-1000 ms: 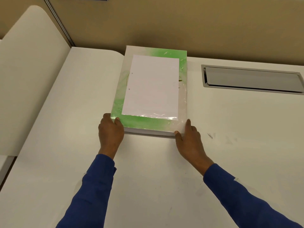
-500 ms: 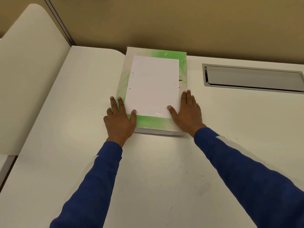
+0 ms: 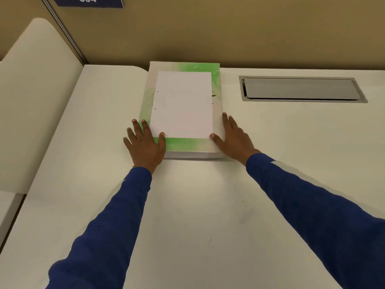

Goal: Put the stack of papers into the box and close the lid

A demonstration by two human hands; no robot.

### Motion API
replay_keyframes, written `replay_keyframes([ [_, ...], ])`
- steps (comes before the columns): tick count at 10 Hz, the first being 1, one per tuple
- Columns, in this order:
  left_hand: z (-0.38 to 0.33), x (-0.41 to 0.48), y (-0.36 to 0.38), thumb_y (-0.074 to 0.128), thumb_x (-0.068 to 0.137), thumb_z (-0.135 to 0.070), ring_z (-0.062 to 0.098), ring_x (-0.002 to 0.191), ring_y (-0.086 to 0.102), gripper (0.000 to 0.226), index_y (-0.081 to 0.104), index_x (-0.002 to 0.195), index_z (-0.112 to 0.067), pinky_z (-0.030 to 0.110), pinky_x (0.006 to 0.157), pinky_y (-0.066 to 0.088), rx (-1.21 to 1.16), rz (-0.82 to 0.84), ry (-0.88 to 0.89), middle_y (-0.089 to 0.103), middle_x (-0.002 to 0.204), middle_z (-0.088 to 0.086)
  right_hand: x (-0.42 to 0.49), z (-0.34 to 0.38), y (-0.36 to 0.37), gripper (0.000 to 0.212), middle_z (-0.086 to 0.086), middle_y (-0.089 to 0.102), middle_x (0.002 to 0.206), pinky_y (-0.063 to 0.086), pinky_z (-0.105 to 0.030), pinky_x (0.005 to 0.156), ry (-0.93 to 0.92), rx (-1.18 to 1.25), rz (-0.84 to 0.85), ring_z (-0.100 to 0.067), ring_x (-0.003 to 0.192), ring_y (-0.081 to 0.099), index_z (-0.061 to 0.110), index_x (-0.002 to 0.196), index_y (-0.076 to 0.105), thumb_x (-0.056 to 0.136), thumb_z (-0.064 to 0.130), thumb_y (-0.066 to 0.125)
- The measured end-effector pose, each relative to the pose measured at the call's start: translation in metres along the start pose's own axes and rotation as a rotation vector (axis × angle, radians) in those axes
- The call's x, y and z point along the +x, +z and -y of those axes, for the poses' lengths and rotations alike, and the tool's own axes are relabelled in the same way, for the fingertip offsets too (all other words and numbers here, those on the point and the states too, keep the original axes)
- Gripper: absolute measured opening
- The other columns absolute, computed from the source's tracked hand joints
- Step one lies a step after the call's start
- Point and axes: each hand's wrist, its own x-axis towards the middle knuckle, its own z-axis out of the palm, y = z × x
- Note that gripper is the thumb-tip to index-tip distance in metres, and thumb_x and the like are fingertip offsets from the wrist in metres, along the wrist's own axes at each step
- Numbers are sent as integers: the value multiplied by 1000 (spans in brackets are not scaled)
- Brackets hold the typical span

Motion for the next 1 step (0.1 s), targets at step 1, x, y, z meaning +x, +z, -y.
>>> replay_keyframes([
  [1, -13, -24, 4, 39, 104, -54, 48, 157, 11, 78, 22, 163, -7, 64, 125, 11, -32, -90, 42, 9, 172, 22, -31, -14, 5, 87, -12, 10, 172, 40, -53, 113, 0, 22, -27, -39, 148, 36, 19, 164, 1, 100, 64, 39],
])
